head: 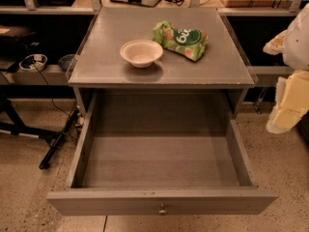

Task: Place green rice chip bag into top drawer

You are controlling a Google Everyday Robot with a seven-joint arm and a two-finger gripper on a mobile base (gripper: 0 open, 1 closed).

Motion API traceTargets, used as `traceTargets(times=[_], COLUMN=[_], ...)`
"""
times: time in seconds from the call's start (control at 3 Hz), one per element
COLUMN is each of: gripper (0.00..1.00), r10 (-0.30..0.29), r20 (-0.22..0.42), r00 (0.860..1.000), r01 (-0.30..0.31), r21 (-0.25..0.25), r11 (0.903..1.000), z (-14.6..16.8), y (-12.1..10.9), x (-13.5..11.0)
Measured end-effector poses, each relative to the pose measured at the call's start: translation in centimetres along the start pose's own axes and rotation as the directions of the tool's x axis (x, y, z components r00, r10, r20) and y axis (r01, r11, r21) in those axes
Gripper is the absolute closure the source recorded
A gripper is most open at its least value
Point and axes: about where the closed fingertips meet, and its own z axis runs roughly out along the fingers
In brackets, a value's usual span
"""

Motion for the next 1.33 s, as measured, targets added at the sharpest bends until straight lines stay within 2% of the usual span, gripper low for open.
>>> traceTargets(times=[0.33,0.67,1.0,1.33], gripper=[0.00,0.00,0.00,0.00], r10=[0.000,0.005,0.022,0.033], r20=[0.000,0.038,0.131,0.310], r00=[1.000,0.999,0.991,0.950], r01=[0.000,-0.005,-0.026,-0.037], r21=[0.000,0.011,0.025,0.007], r11=[1.0000,0.9999,0.9994,0.9993], z=[0.0,-0.4,-0.9,-0.4], y=[0.0,-0.4,-1.3,-3.7], x=[0.0,-0.2,-0.5,-1.5])
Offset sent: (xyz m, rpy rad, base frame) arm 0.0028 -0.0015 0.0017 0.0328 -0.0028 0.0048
